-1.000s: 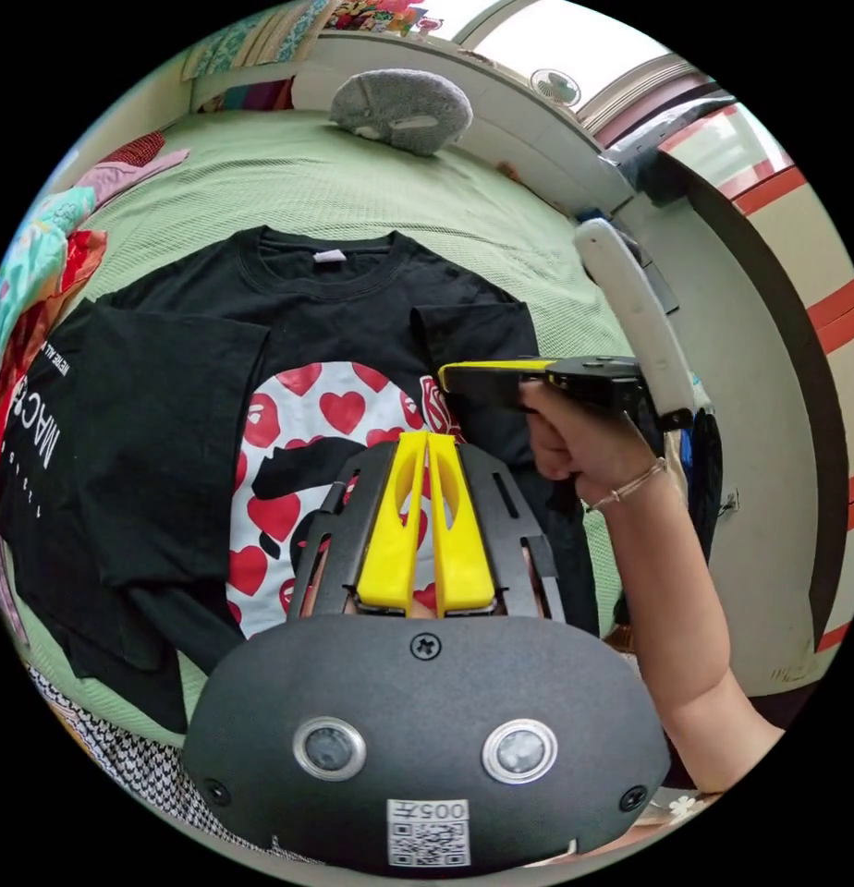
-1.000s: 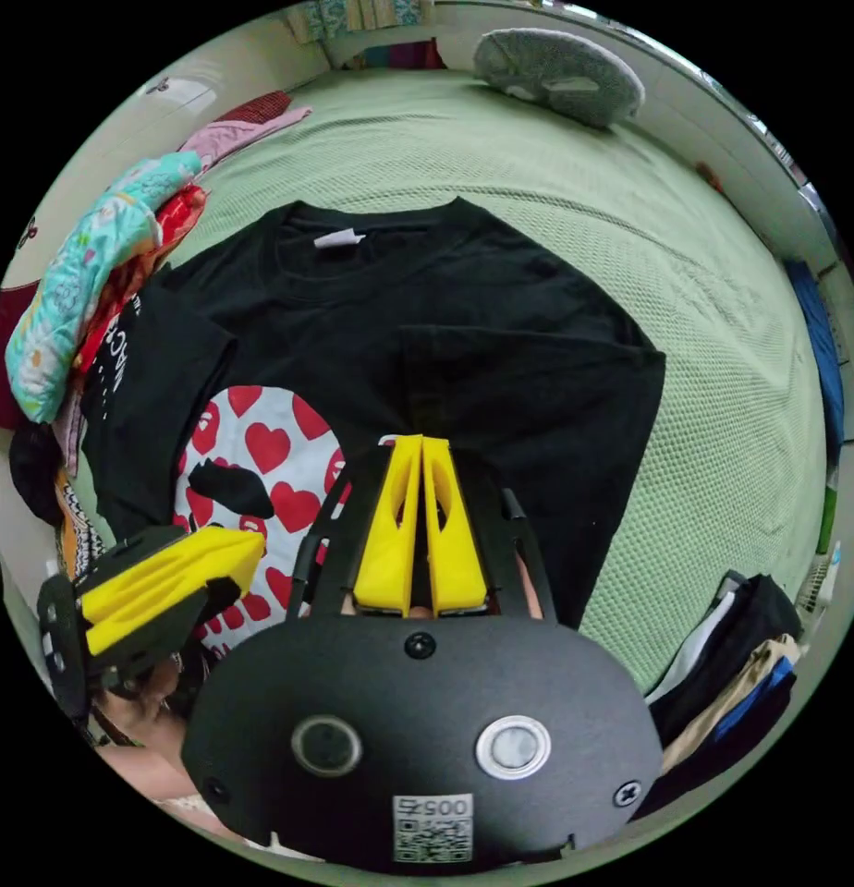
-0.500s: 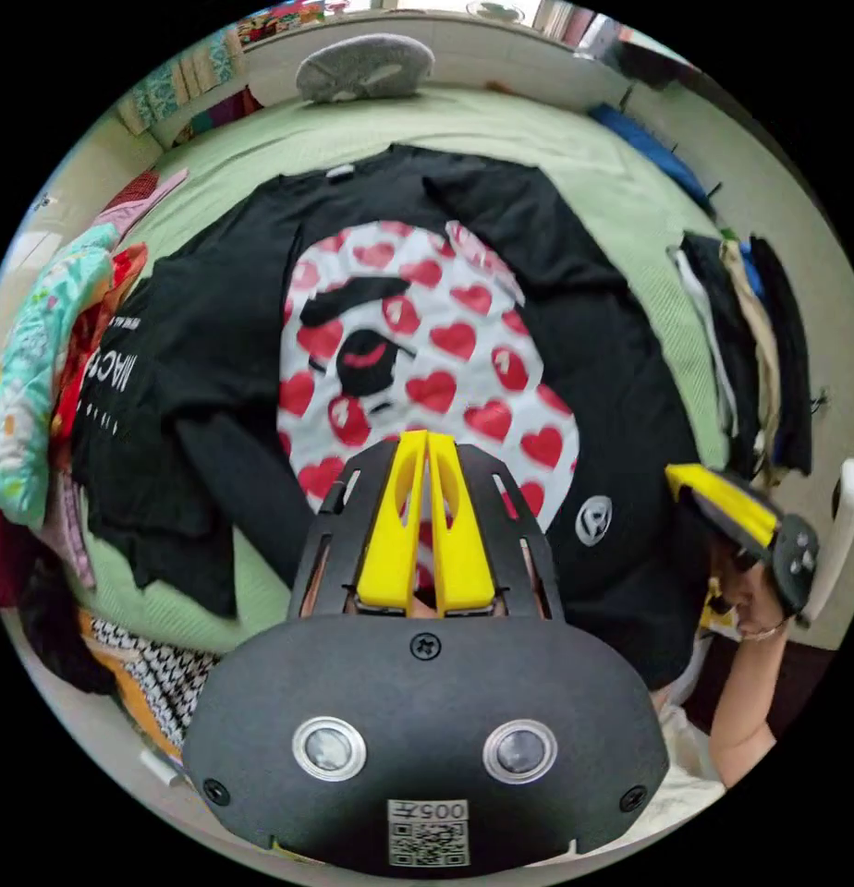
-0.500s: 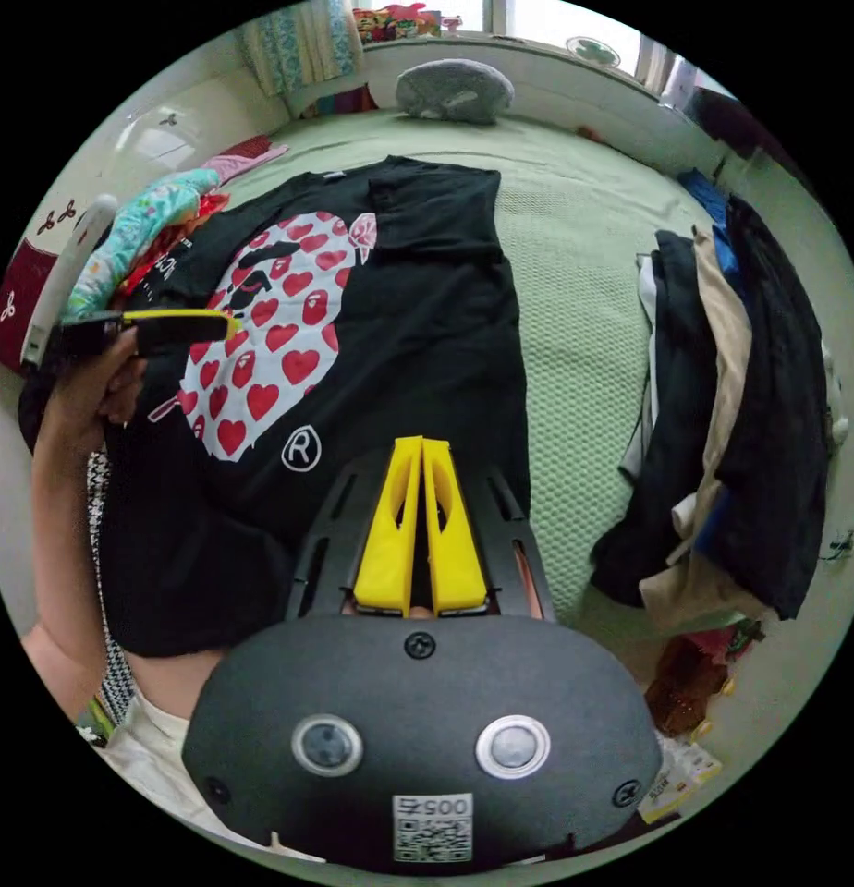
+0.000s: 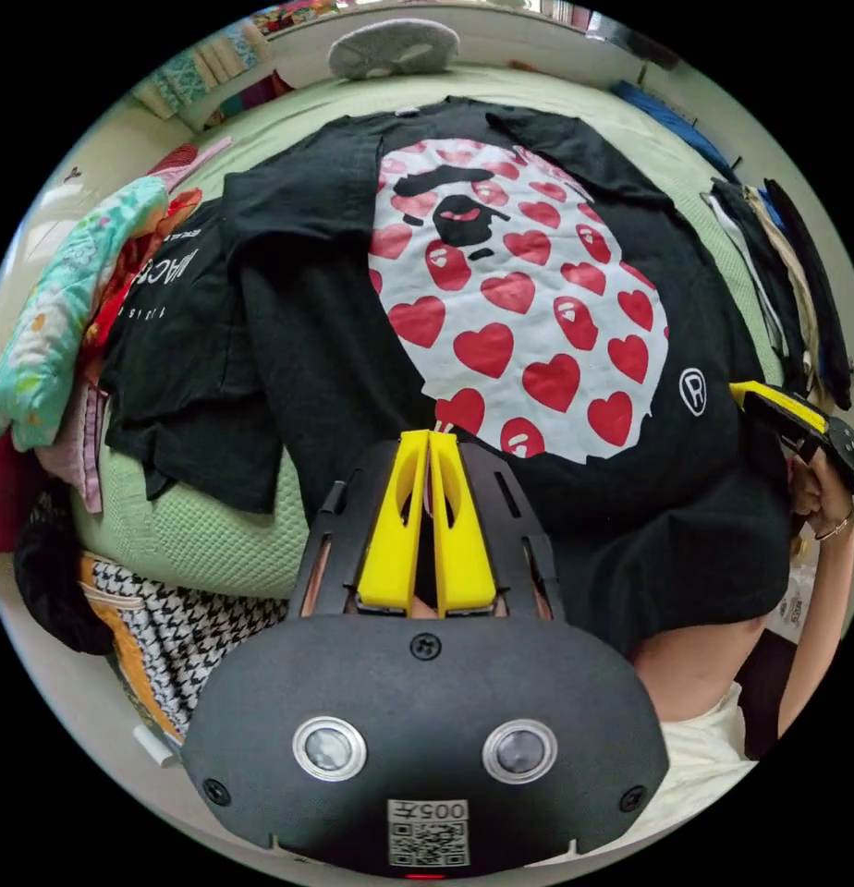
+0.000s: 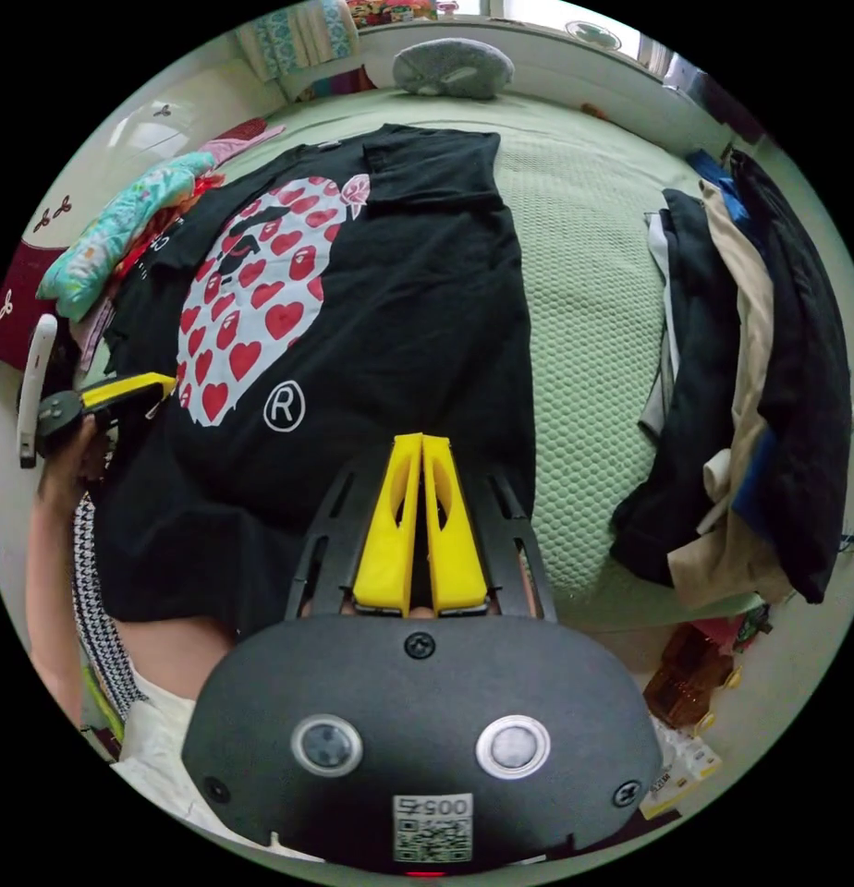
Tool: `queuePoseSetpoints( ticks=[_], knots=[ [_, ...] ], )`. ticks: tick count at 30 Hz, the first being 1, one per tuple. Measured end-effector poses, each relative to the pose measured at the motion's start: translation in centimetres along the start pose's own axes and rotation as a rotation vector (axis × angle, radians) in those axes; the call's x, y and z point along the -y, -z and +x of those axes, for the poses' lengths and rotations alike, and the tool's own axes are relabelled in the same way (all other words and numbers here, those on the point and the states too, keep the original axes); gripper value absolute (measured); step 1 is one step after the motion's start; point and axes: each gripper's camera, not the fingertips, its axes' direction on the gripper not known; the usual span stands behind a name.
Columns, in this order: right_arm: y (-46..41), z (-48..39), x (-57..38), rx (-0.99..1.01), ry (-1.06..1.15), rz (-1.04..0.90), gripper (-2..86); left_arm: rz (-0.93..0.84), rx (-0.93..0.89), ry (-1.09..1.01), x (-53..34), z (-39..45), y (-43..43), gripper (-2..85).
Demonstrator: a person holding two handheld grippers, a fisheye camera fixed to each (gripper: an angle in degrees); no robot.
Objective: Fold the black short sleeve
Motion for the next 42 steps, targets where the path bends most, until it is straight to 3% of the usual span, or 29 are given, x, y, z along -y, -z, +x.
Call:
queuePoseSetpoints(
  ticks=[4,11,14,15,17,20,22,24,26,29,35,39,42],
  knots=[
    [0.6,0.7,-0.6,0.029,-0.042,0.017,-1.5,0.054,-0.05,0.059,-1.7,-2.2,-0.4,-0.4],
    [2.0,-1.4,-1.5,-0.127,0.021,0.061,-1.4,0.083,-0.077,0.124,-3.8,-5.7,-0.3,-0.2],
    [3.9,-0.6,-1.8,-0.056,0.0,0.098,-1.2,0.069,-0.217,0.145,-4.6,-8.6,0.9,0.0],
    [4.8,-0.4,-1.7,-0.029,0.026,0.132,-1.1,0.103,-0.236,0.135,-4.8,-9.3,1.8,0.0],
    [10.1,0.7,-0.9,-0.023,0.052,0.396,-0.2,0.324,-0.192,0.148,-5.1,-12.7,6.3,0.4],
    [15.3,2.1,4.7,-0.029,0.131,0.569,4.4,0.506,-0.103,0.158,-1.9,-17.8,10.2,2.0],
    [16.5,3.4,10.0,0.006,0.151,0.605,7.4,0.519,-0.13,0.157,1.5,-21.2,10.3,6.5],
    [15.5,4.6,15.9,-0.011,0.152,0.56,9.3,0.434,-0.226,0.173,5.4,-24.7,8.5,8.8],
    [12.3,6.6,23.2,-0.03,0.096,0.398,9.4,0.365,-0.286,0.232,8.6,-28.2,5.8,10.9],
    [8.5,8.9,28.6,0.023,0.024,0.309,9.5,0.35,-0.204,0.221,10.3,-30.0,4.1,13.5],
    [5.0,9.2,33.6,0.04,0.014,0.246,10.5,0.314,-0.16,0.215,12.3,-32.5,1.9,17.1],
    [3.4,8.3,35.2,0.043,0.034,0.175,9.3,0.227,-0.254,0.267,13.2,-33.9,-0.2,15.3],
    [2.7,6.9,35.7,-0.046,0.046,0.178,6.3,0.202,-0.168,0.311,13.3,-34.1,-0.5,12.3]
  ],
)
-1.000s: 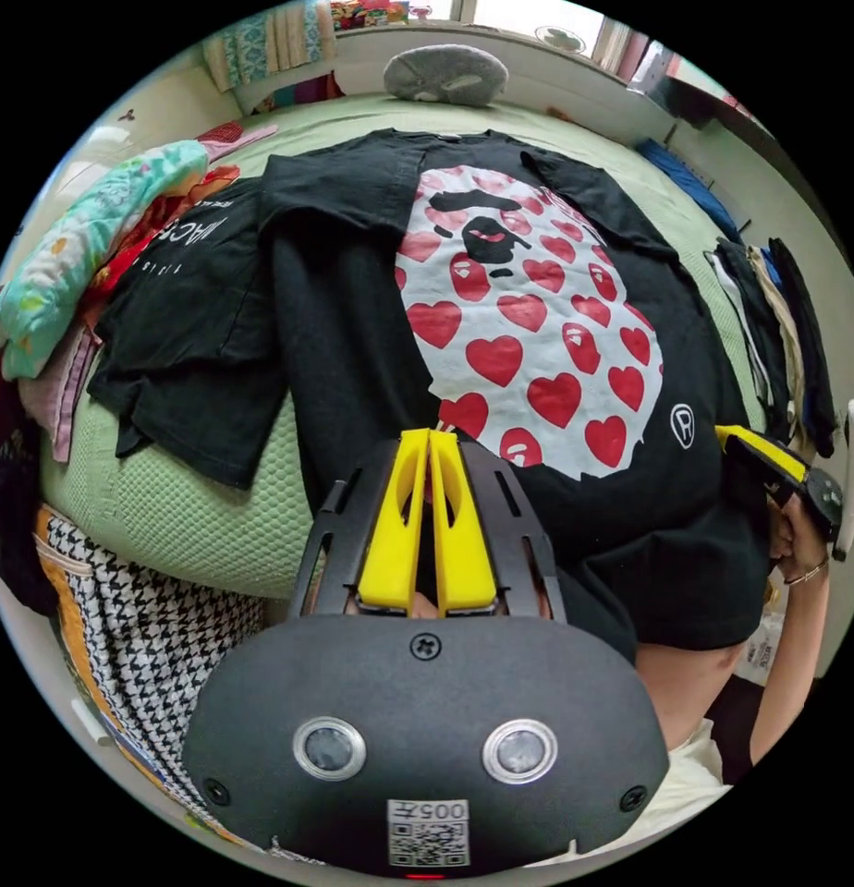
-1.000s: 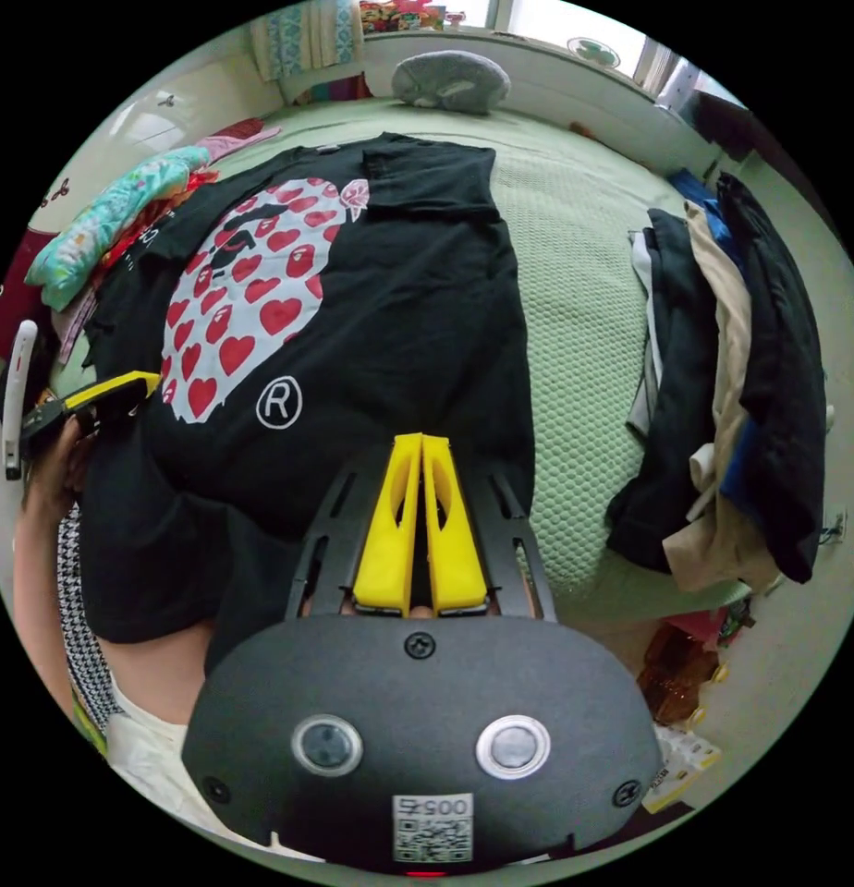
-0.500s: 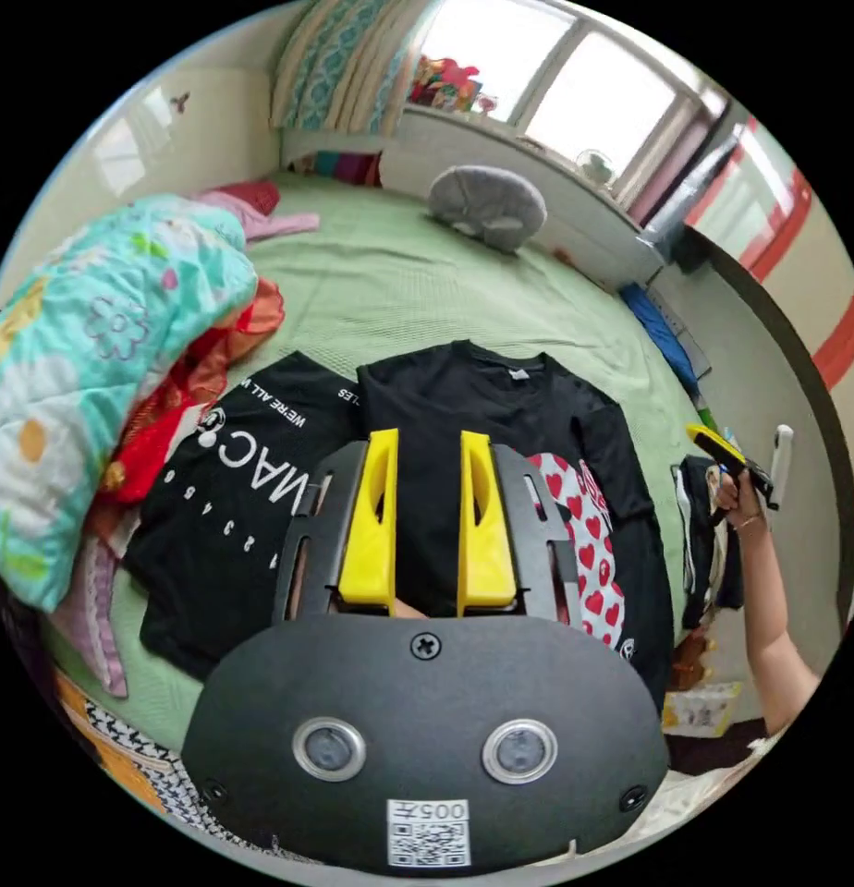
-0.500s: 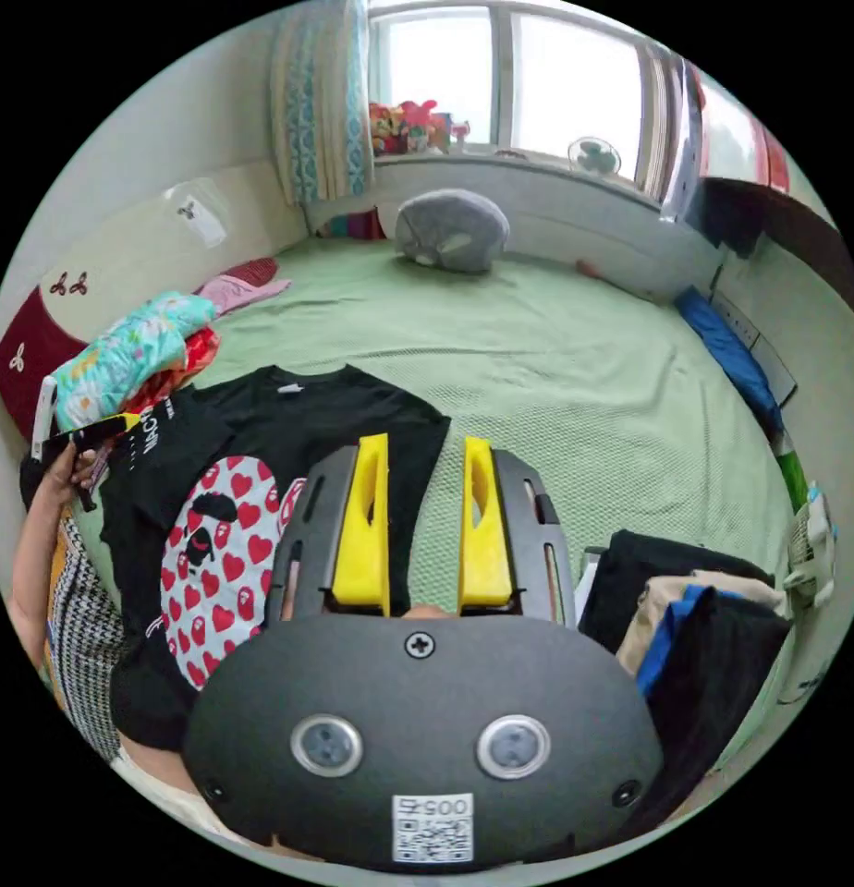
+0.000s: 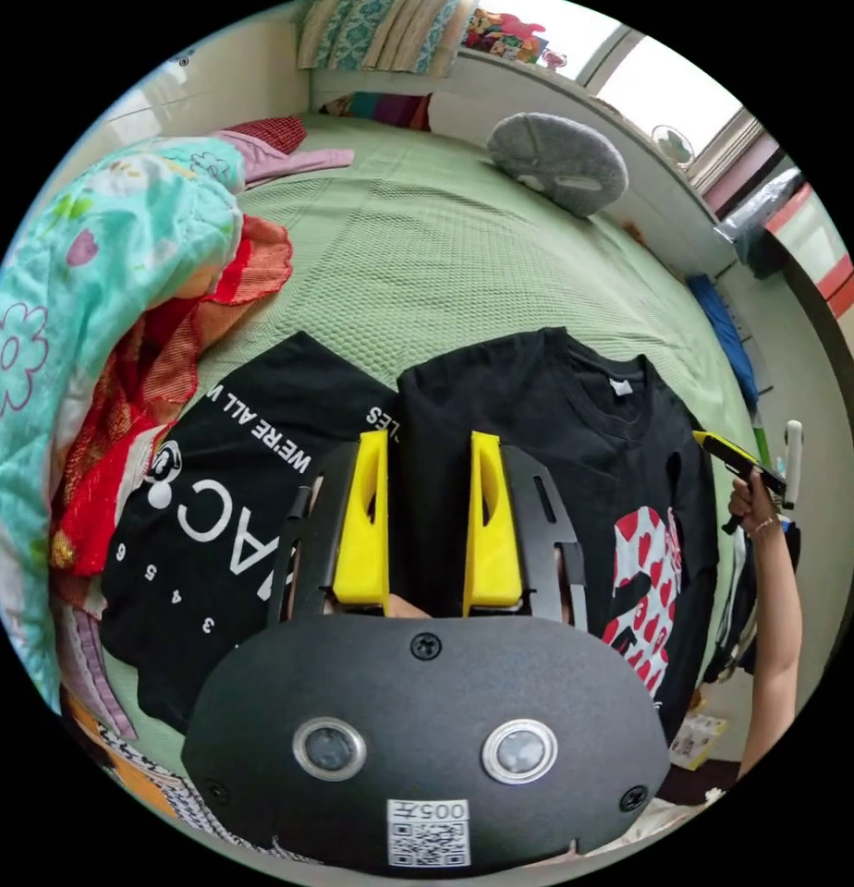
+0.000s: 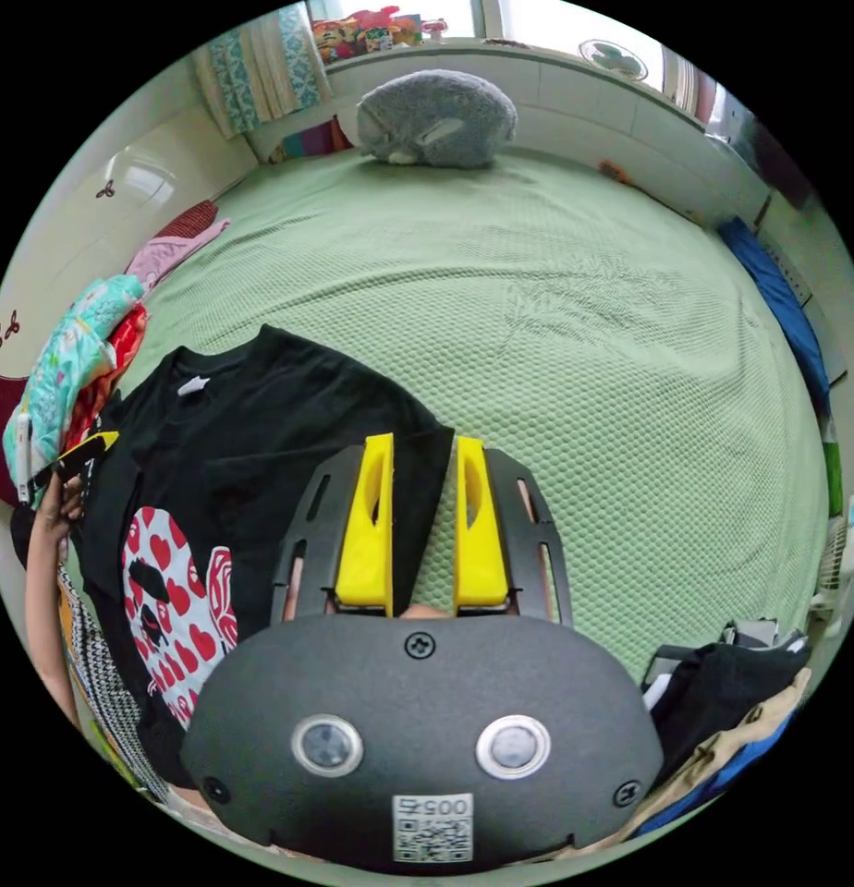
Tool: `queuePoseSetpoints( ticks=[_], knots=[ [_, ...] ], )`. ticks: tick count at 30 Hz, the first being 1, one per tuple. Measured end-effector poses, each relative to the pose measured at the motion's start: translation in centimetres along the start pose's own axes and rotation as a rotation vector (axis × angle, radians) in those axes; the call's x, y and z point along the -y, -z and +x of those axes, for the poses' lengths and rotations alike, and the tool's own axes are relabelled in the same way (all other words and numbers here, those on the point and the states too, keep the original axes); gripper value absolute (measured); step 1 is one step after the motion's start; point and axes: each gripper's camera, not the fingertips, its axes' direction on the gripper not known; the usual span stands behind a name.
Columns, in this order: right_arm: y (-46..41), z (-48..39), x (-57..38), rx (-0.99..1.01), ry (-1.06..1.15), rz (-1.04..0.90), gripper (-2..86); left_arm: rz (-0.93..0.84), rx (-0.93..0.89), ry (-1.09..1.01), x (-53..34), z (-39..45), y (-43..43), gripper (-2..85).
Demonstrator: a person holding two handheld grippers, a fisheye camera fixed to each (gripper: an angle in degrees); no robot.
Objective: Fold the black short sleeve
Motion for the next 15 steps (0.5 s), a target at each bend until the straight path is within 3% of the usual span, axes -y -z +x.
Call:
queuePoseSetpoints(
  ticks=[5,15],
  knots=[
    [1.3,-1.2,0.9,-0.015,0.024,-0.002,-0.3,0.028,0.13,-0.071,-0.1,1.1,1.9,3.9],
    [10.8,-0.6,4.8,-0.077,0.04,0.099,-1.0,0.156,0.141,-0.128,1.8,3.1,9.4,1.3]
  ],
)
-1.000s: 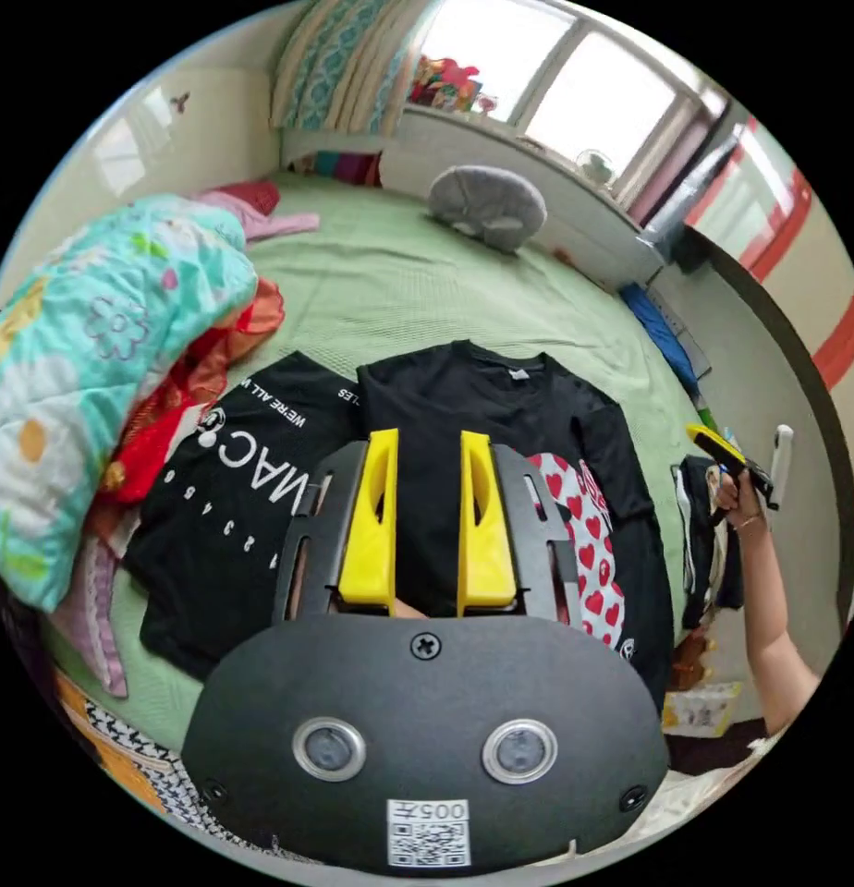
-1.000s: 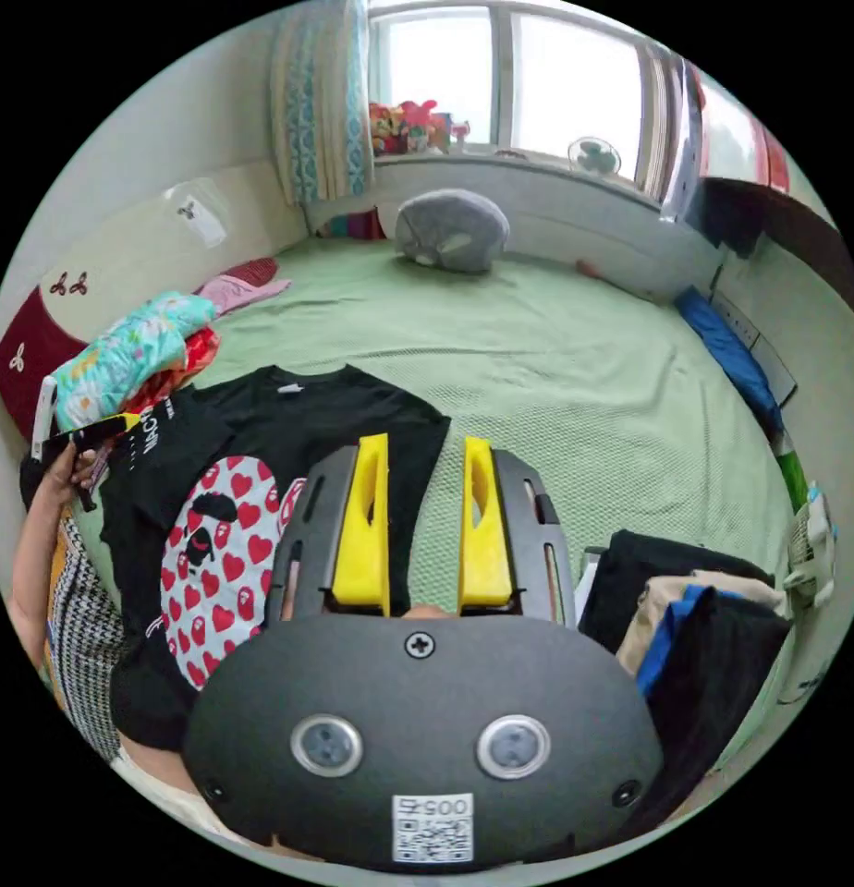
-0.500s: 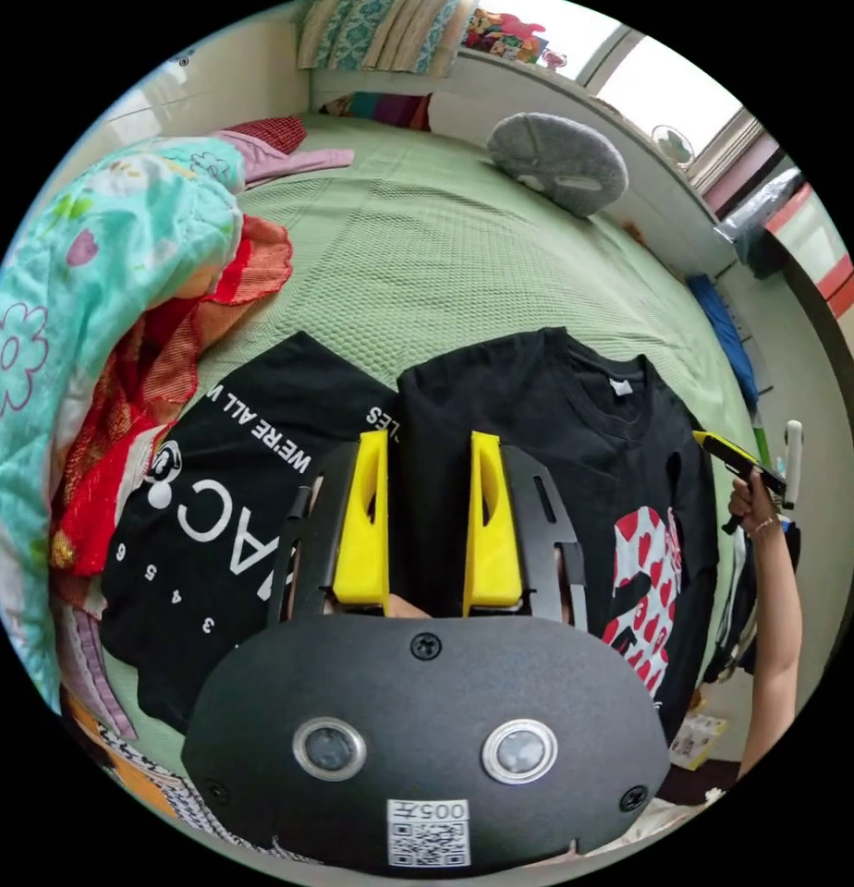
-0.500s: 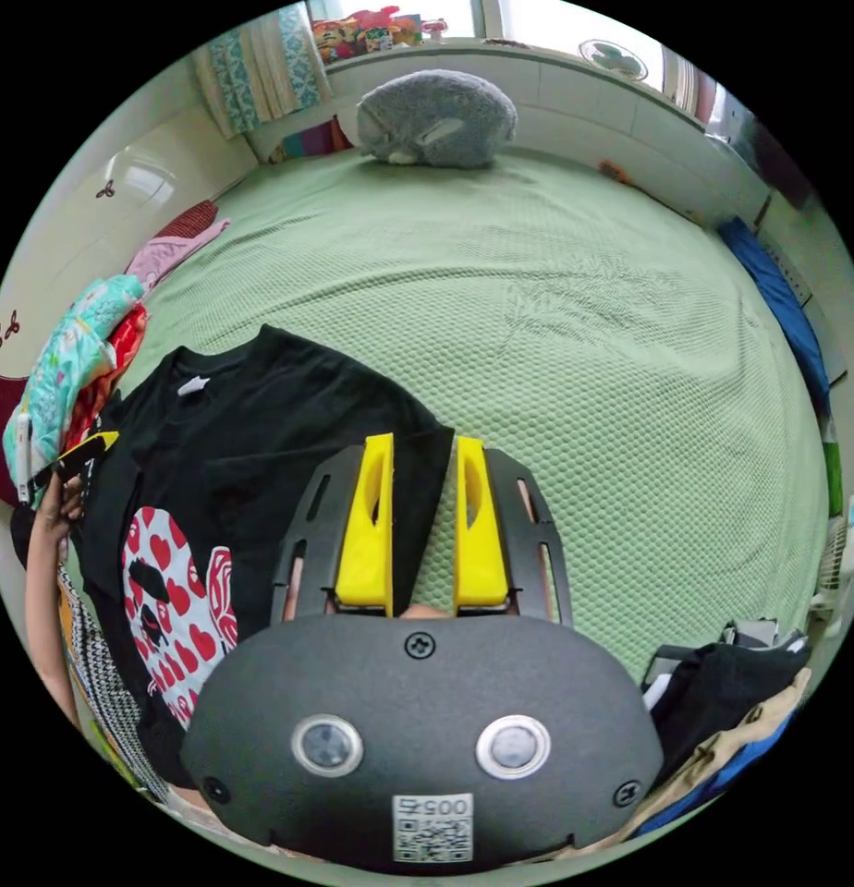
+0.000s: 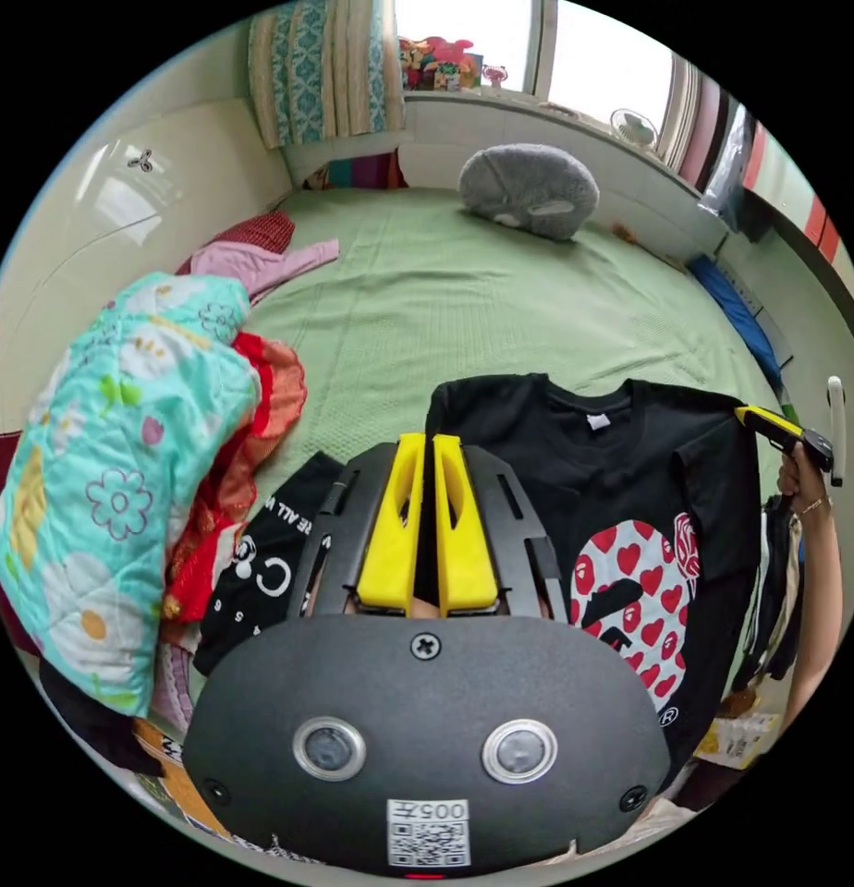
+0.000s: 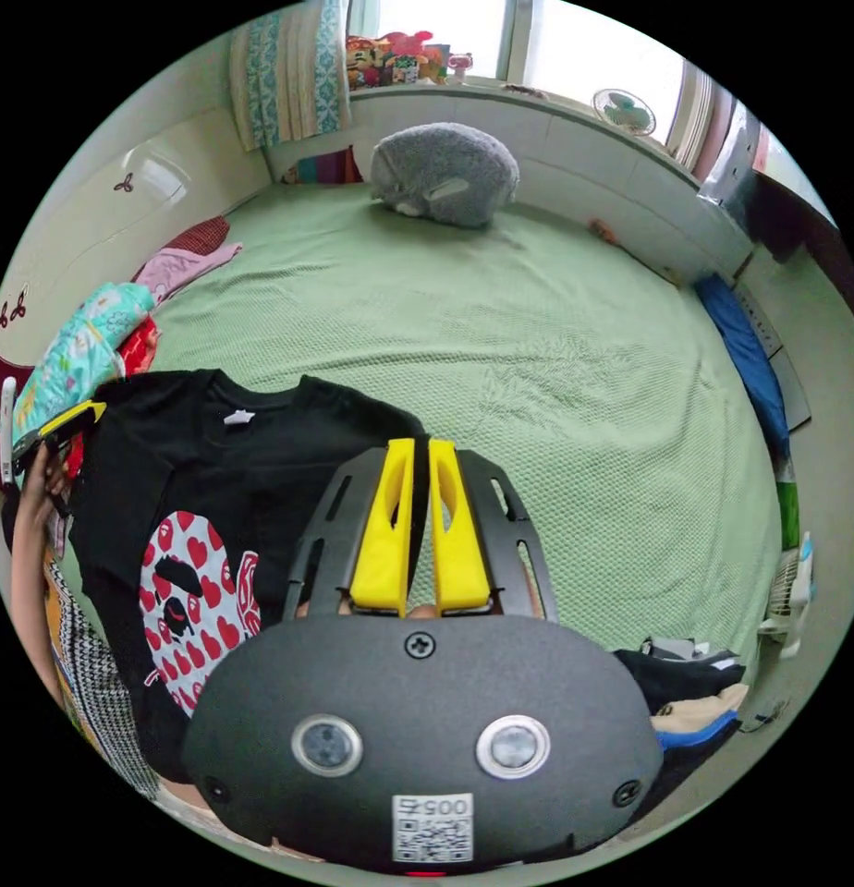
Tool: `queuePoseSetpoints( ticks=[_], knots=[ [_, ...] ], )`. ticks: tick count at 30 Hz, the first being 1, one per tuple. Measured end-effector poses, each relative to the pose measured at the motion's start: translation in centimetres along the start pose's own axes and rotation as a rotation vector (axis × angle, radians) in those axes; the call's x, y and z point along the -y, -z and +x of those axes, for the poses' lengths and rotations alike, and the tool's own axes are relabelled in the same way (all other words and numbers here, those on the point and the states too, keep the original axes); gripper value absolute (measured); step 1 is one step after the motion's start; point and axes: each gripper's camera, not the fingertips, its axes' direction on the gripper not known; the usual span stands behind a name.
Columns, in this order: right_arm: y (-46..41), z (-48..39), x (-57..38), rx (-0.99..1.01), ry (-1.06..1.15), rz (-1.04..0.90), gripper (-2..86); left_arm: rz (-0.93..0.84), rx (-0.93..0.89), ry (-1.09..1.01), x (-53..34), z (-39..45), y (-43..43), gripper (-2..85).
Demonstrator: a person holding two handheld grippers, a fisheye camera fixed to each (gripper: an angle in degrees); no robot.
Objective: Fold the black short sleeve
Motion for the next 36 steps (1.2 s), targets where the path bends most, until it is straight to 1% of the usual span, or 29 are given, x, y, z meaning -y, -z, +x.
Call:
queuePoseSetpoints(
  ticks=[2,4,7,9,12,16,18,20,21,23,24,25,26,28,30,34,36],
  knots=[
    [3.3,0.4,1.9,-0.06,-0.058,0.074,-1.0,0.093,0.061,-0.016,1.1,0.8,3.1,1.3],
    [6.0,0.8,2.9,-0.078,-0.106,0.136,-1.0,0.164,0.095,-0.028,1.5,1.3,5.4,1.3],
    [9.8,0.9,2.6,-0.089,-0.138,0.223,-1.0,0.246,0.065,-0.019,0.6,1.2,8.5,1.3],
    [11.2,0.9,1.1,-0.087,-0.14,0.24,-0.9,0.286,0.023,-0.017,-1.1,0.9,9.7,1.2],
    [13.5,1.2,-3.1,-0.07,-0.139,0.265,-0.9,0.322,-0.035,-0.002,-5.6,0.0,11.4,1.2],
    [17.2,1.5,-11.3,-0.024,-0.066,0.257,-0.9,0.345,-0.067,-0.036,-14.7,-1.3,13.9,1.4],
    [18.2,1.3,-15.7,-0.013,-0.026,0.221,-0.9,0.288,-0.08,-0.063,-18.9,-1.7,14.1,1.6],
    [18.6,1.1,-22.2,0.054,-0.027,0.17,-0.8,0.211,-0.123,-0.041,-24.9,-2.5,13.4,2.1],
    [18.4,0.9,-23.8,0.07,-0.026,0.14,-0.8,0.183,-0.136,-0.028,-26.3,-2.7,13.0,2.2],
    [16.0,0.1,-29.9,0.114,-0.037,0.02,0.4,0.048,-0.225,0.026,-31.8,-3.3,10.0,3.4],
    [15.0,-0.2,-31.2,0.124,-0.037,-0.033,1.1,0.002,-0.238,0.031,-33.0,-3.3,9.1,3.9],
    [13.1,-0.6,-33.6,0.127,-0.057,-0.134,2.5,-0.072,-0.249,0.051,-35.1,-3.5,7.7,4.8],
    [11.8,-0.7,-35.6,0.123,-0.07,-0.183,3.8,-0.114,-0.252,0.059,-36.9,-3.6,6.9,5.7],
    [11.6,-0.6,-37.3,0.135,-0.08,-0.217,5.9,-0.146,-0.264,0.073,-38.4,-4.2,7.1,6.6],
    [12.7,0.1,-37.8,0.159,-0.1,-0.222,7.0,-0.13,-0.281,0.066,-38.7,-4.7,8.5,7.6],
    [17.1,0.7,-35.4,0.099,-0.02,-0.119,9.1,0.003,-0.225,0.003,-36.1,-5.2,12.7,8.6],
    [18.0,0.7,-33.5,0.086,-0.01,-0.095,9.2,0.042,-0.24,-0.009,-34.2,-4.9,13.3,9.7]
  ],
)
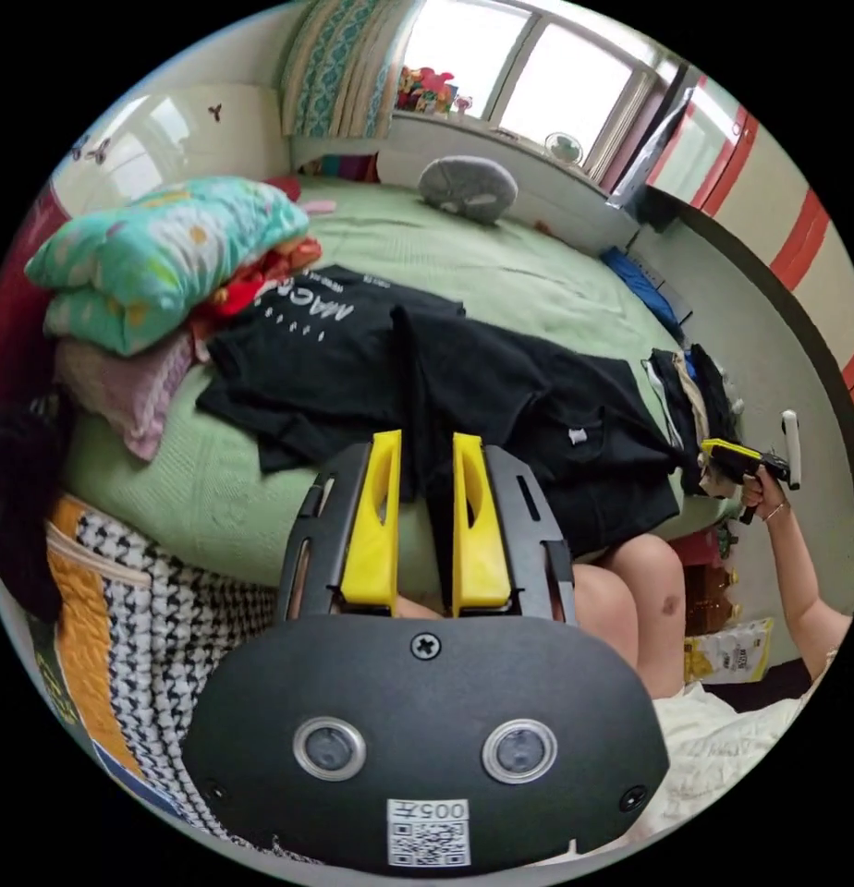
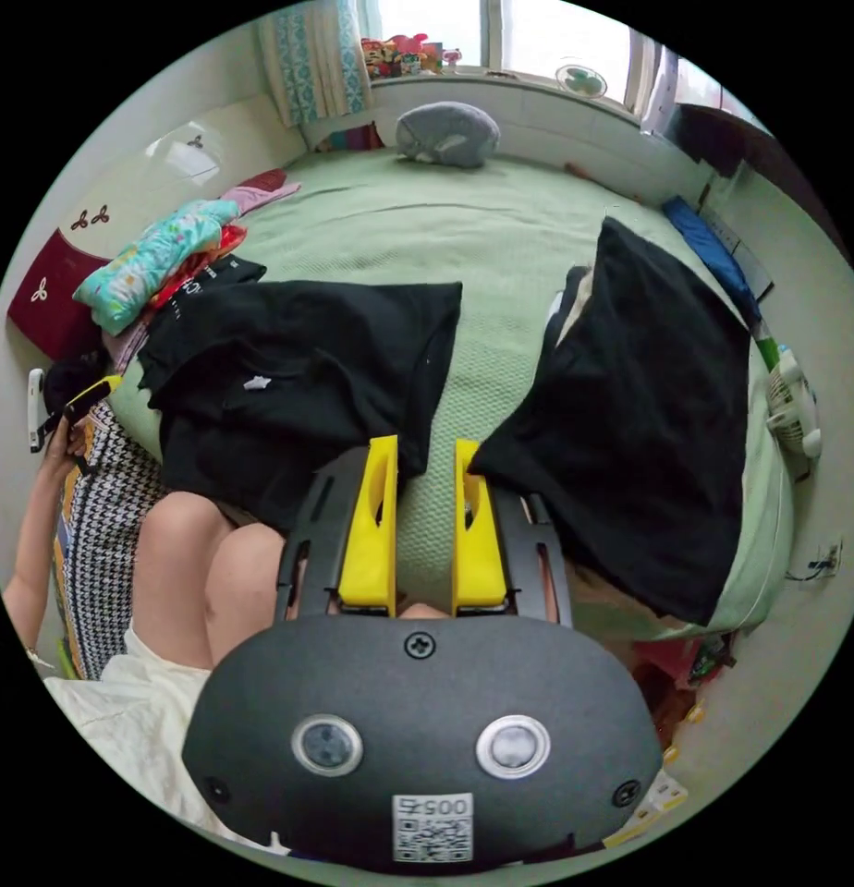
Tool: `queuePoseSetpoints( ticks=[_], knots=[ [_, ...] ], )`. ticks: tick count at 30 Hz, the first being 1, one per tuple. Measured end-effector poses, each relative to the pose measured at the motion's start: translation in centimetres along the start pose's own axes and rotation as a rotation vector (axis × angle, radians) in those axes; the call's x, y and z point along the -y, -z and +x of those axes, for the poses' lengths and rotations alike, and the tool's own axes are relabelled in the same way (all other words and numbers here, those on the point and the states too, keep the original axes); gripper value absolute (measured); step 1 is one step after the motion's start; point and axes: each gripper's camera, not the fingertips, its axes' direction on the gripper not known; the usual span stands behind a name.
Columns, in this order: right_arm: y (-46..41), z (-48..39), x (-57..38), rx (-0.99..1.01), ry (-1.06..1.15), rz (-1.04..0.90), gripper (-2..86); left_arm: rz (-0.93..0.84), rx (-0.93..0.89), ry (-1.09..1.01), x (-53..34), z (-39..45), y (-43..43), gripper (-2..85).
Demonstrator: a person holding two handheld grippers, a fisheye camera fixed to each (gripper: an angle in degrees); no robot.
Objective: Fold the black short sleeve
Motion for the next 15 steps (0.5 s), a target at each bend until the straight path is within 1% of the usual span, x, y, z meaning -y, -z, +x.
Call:
queuePoseSetpoints(
  ticks=[2,6,8,10,12,15],
  knots=[
    [-0.2,-0.4,2.7,-0.012,0.018,0.014,9.5,0.018,-0.018,-0.005,2.6,0.5,-1.1,11.3],
    [-3.6,0.3,7.1,0.021,-0.033,-0.019,10.5,-0.027,-0.054,0.037,5.9,0.8,-5.1,13.6],
    [-6.6,1.2,9.7,0.059,-0.097,-0.058,10.8,-0.06,-0.031,0.079,7.3,0.8,-7.8,14.2],
    [-8.5,1.6,11.2,0.039,-0.13,-0.069,10.6,-0.072,-0.012,0.097,7.9,0.9,-9.4,14.1],
    [-10.1,2.0,12.3,-0.002,-0.158,-0.088,10.3,-0.09,0.01,0.104,8.2,1.2,-10.6,13.2],
    [-12.7,1.8,12.6,-0.006,-0.142,-0.132,8.3,-0.115,0.102,0.069,7.9,2.4,-11.7,7.4]
  ],
)
